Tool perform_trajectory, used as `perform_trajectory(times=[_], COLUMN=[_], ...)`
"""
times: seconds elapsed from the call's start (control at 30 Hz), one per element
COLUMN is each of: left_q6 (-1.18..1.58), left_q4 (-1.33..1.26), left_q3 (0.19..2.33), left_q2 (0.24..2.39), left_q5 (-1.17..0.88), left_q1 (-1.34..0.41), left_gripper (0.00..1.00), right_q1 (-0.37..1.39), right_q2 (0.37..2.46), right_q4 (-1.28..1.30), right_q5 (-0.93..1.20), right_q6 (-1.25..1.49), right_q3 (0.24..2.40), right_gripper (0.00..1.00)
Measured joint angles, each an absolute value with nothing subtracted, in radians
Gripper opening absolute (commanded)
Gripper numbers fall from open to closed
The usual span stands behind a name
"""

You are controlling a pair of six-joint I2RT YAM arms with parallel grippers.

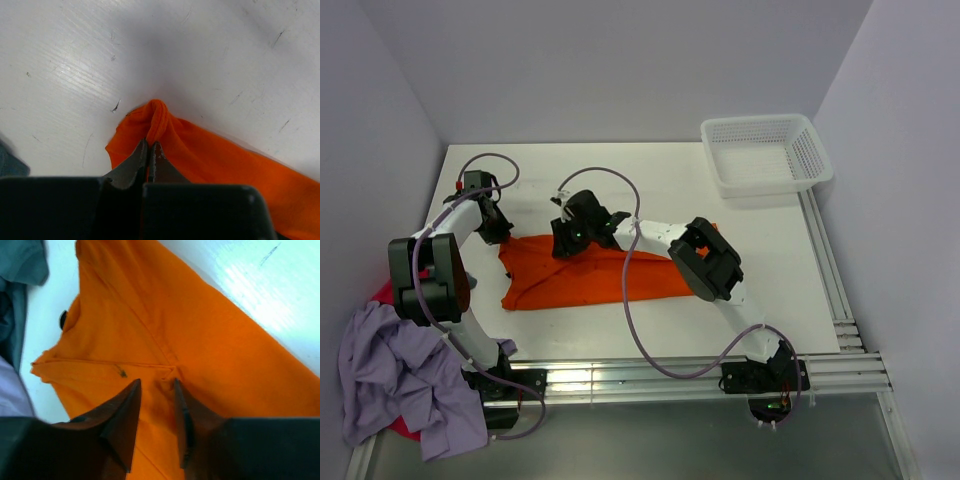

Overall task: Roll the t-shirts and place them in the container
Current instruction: Fold the tshirt

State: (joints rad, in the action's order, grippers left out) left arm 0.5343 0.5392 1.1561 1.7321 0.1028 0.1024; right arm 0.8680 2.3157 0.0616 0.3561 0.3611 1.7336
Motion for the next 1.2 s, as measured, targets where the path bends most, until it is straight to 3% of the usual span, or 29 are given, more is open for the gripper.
perform_trajectory(times=[0.17,0.4,0.5,0.77,0.87,0.9,1.2], left_q6=[0.534,0.531,0.531,0.528,0.524,0.520,0.517], left_q4=[0.539,0.539,0.539,0.539,0.539,0.539,0.539], left_q3=[1.156,1.156,1.156,1.156,1.156,1.156,1.156], left_q2=[1.732,1.732,1.732,1.732,1.732,1.732,1.732], left_q5=[0.102,0.102,0.102,0.102,0.102,0.102,0.097], left_q1=[0.102,0.102,0.102,0.102,0.102,0.102,0.102], left_gripper=[0.00,0.00,0.00,0.00,0.00,0.00,0.00], right_q1=[0.868,0.868,0.871,0.873,0.875,0.877,0.882], right_q2=[2.316,2.316,2.316,2.316,2.316,2.316,2.257], right_q4=[0.064,0.081,0.090,0.089,0.088,0.089,0.004], right_q5=[0.310,0.236,0.219,0.225,0.244,0.253,0.280], right_q6=[0.358,0.339,0.328,0.315,0.304,0.298,0.304], right_q3=[1.734,1.734,1.734,1.734,1.734,1.734,1.594], right_gripper=[0.48,0.49,0.42,0.35,0.03,0.00,0.00])
